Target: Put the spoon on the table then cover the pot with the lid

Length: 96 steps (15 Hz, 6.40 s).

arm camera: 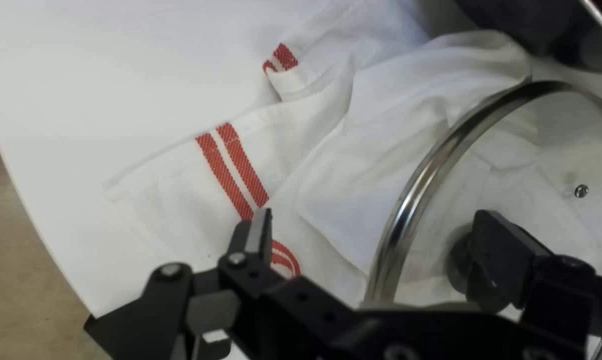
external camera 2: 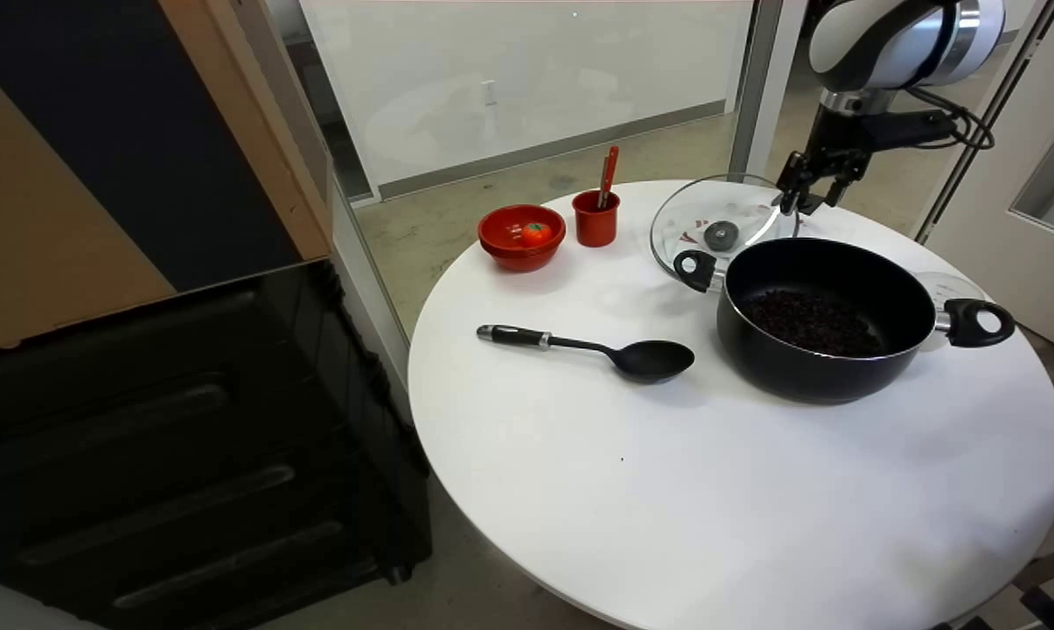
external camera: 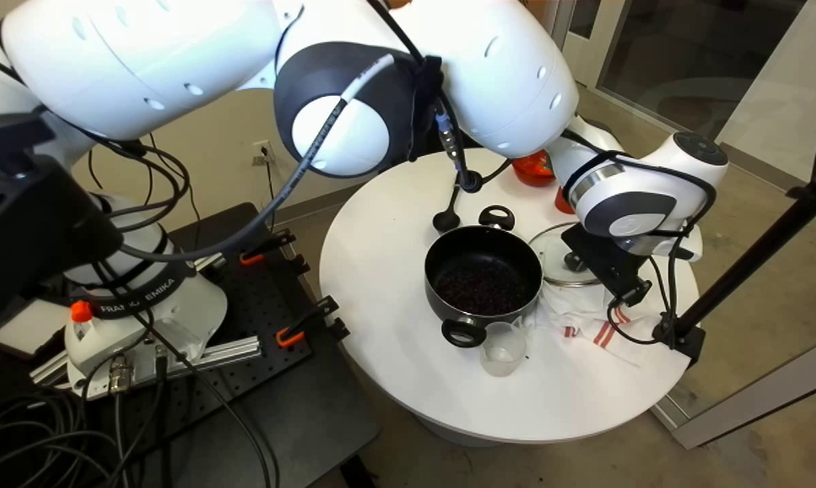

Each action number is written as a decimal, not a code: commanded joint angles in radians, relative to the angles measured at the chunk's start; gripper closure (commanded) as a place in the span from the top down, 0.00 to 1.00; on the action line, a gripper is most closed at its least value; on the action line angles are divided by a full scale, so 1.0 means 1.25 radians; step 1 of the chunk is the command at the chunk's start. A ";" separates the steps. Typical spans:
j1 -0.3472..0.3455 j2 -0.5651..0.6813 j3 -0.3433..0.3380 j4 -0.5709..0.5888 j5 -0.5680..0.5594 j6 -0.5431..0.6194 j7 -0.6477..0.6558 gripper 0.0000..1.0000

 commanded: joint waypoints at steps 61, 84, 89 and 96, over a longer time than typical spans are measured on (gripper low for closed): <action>0.040 0.219 0.024 0.339 0.190 -0.063 0.001 0.07; 0.095 0.186 0.051 0.375 0.188 -0.103 -0.011 0.04; 0.092 0.184 0.056 0.372 0.192 -0.112 -0.020 0.40; 0.091 0.185 0.055 0.373 0.191 -0.114 -0.017 0.00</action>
